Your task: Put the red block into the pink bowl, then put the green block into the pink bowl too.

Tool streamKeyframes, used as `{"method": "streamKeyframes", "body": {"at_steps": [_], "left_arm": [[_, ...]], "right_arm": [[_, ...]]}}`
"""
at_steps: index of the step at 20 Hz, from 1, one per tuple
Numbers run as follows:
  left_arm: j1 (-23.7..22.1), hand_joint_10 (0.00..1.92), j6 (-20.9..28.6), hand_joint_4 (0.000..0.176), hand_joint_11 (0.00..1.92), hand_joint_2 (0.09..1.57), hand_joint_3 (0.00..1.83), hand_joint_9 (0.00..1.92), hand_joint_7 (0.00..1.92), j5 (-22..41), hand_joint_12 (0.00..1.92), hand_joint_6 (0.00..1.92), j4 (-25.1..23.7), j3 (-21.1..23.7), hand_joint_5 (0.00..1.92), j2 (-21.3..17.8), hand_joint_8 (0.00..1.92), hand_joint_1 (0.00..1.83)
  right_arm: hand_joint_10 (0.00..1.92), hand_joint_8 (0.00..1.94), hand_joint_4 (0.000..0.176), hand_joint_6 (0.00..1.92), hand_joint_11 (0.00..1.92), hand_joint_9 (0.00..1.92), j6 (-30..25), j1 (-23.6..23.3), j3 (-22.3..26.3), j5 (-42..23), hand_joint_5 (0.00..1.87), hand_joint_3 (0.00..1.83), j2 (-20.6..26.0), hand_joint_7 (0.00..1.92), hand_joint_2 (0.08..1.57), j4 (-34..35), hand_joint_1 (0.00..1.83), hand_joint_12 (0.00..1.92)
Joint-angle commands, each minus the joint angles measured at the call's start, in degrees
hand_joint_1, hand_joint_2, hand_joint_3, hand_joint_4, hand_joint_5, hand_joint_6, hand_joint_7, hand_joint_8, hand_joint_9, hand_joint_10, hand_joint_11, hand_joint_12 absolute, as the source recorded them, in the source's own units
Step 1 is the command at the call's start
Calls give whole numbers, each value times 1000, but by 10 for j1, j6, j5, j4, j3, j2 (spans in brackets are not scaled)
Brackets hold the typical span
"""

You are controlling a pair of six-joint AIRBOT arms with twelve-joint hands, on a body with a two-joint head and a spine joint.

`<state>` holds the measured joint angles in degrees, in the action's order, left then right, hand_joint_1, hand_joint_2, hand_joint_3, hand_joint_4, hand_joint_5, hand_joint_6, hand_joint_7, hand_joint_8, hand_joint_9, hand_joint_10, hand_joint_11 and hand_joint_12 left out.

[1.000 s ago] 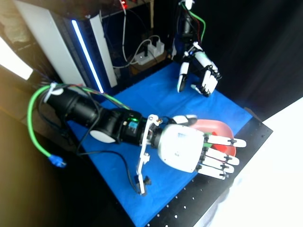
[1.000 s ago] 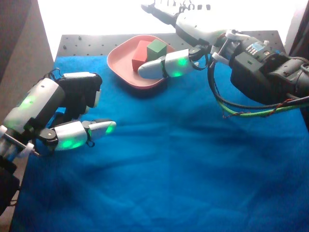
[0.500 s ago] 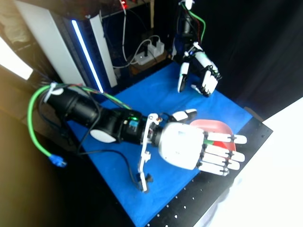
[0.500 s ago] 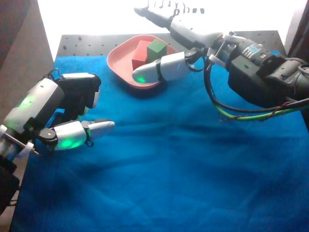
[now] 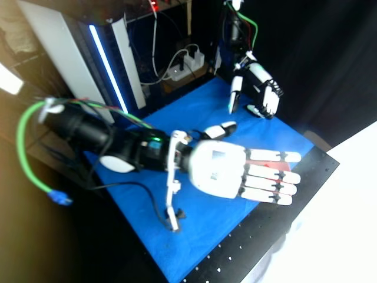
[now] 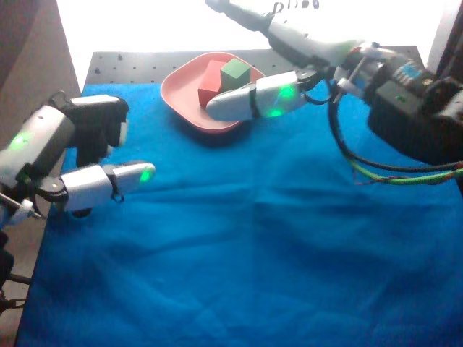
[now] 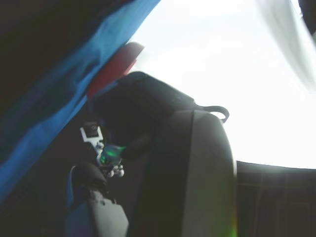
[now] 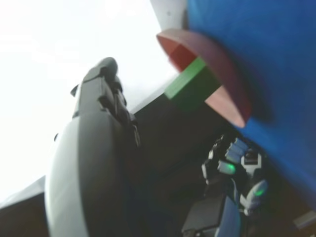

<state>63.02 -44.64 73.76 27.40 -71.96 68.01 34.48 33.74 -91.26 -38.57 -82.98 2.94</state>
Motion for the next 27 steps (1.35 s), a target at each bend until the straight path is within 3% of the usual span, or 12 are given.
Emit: {"method": "streamKeyframes", "body": {"at_steps": [1, 2, 3, 4, 6, 8, 9, 10, 11, 13, 22, 27], "left_arm": [[-2, 1921, 2, 0, 721, 955, 2, 660, 582, 85, 1921, 1430, -2, 0, 563, -9, 1869, 810], [-2, 1921, -4, 0, 663, 973, 2, 601, 522, 92, 1921, 1113, 3, 6, 568, -21, 1808, 824], [-2, 1921, -9, 0, 663, 973, 2, 601, 522, 100, 1921, 1113, 6, 11, 568, -30, 1808, 824], [0, 1619, -12, 0, 382, 965, 0, 424, 421, 109, 1786, 239, 10, 16, 559, -39, 1356, 848], [15, 608, -15, 2, 180, 915, 0, 523, 553, 141, 1261, 16, 22, 30, 391, -54, 352, 778], [24, 83, -26, 50, 60, 856, 0, 443, 429, 171, 910, 0, 28, 46, 197, -66, 20, 643], [30, 17, -28, 62, 26, 844, 0, 359, 319, 187, 807, 0, 32, 53, 97, -68, 3, 611], [36, 3, -32, 104, 4, 835, 0, 269, 225, 206, 677, 1, 34, 59, 67, -71, 1, 583], [45, 2, -37, 103, 58, 787, 5, 238, 189, 227, 547, 0, 43, 67, 26, -75, 3, 609], [61, 0, -42, 97, 63, 728, 0, 187, 120, 254, 382, 0, 69, 87, 0, -84, 0, 670], [68, 1, -54, 164, 7, 726, 0, 98, 69, 254, 330, 0, 72, 91, 0, -88, 1, 667], [71, 2, -54, 128, 8, 724, 0, 104, 54, 245, 323, 0, 69, 91, 0, -89, 0, 679]], "right_arm": [[4, 10, 162, 0, 0, 103, -4, -7, 7, -94, 0, 0, 11, 52, 756, 4, 520, 239], [1, 2, 159, 0, 0, 122, -4, -7, 28, -111, 0, 3, 33, 68, 712, 1, 473, 311], [1, 2, 159, 0, 0, 122, -4, -7, 45, -117, 0, 3, 50, 68, 712, 1, 473, 311], [1, 3, 152, 0, 15, 189, -4, -7, 63, -118, 0, 0, 68, 124, 641, 1, 388, 517], [1, 0, 175, 0, 0, 182, -1, -7, 97, -137, 0, 9, 102, 123, 680, -1, 485, 433], [4, 3, 162, 0, 0, 96, 4, -2, 125, -168, 0, 10, 129, 34, 742, -5, 527, 215], [6, 2, 172, 0, 0, 62, 6, 4, 139, -180, 0, 6, 142, 36, 747, -5, 550, 118], [8, 3, 175, 0, 8, 61, 8, 10, 150, -190, 0, 0, 153, 41, 729, -5, 550, 103], [12, 8, 159, 0, 39, 74, 12, 17, 161, -202, 0, 0, 163, 57, 711, -2, 523, 115], [0, 0, 171, 0, 28, 28, 27, 39, 179, -235, 0, 3, 177, 28, 732, 27, 406, 113], [3, 0, 176, 0, 9, 11, 93, 105, 264, -332, 0, 0, 258, 0, 731, 89, 431, 120], [0, 0, 153, 0, 0, 0, 98, 133, 280, -336, 0, 3, 279, 0, 737, 107, 453, 125]]}}
